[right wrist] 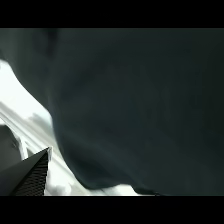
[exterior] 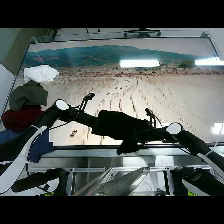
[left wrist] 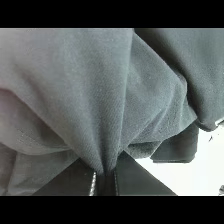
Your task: Fold the shirts.
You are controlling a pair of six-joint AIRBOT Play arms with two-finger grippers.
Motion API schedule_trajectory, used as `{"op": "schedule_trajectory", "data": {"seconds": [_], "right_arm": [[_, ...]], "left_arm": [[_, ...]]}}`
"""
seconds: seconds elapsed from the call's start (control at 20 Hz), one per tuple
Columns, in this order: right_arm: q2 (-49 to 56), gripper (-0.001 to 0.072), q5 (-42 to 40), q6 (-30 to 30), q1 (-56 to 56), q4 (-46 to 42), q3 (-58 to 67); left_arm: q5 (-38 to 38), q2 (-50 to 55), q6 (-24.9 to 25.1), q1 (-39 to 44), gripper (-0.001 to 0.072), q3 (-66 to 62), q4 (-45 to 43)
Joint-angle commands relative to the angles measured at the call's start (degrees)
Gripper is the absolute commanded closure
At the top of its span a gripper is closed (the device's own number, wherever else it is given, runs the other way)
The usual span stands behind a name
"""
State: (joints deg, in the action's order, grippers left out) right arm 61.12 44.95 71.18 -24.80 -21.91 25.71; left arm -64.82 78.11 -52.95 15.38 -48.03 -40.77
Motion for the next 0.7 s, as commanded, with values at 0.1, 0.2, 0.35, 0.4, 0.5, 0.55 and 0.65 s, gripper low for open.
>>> {"op": "schedule_trajectory", "data": {"seconds": [0.1,0.2,0.35,0.4,0.5,0.55,0.65], "right_arm": [[2.47,0.0423,-4.42,-3.82,4.37,2.47,4.57],[2.45,0.0631,-2.43,-5.09,6.78,2.51,4.59],[1.29,0.0685,6.75,-5.73,9.73,2.69,5.88],[0.11,0.0686,11.13,-6.78,11.06,2.75,7.39],[-2.82,0.0685,18.18,-6.99,16.13,2.71,11.78],[-4.04,0.0685,20.35,-6.97,19.91,2.71,14.43],[-4.66,0.0685,22.4,-6.95,29.03,2.69,19.47]], "left_arm": [[-0.59,0.04,0.0,-0.04,0.0672,0.02,-0.13],[-0.63,0.04,0.0,-0.04,0.0673,0.02,-0.17],[-0.09,0.04,0.0,-0.07,0.0673,0.02,-0.39],[0.57,0.04,-0.02,-0.07,0.0674,0.02,-0.83],[0.98,0.04,-0.5,-0.09,0.0682,0.02,-2.97],[0.83,0.04,-0.79,-0.11,0.0681,0.02,-3.91],[0.5,0.04,-1.25,-0.66,0.0681,0.02,-4.46]]}}
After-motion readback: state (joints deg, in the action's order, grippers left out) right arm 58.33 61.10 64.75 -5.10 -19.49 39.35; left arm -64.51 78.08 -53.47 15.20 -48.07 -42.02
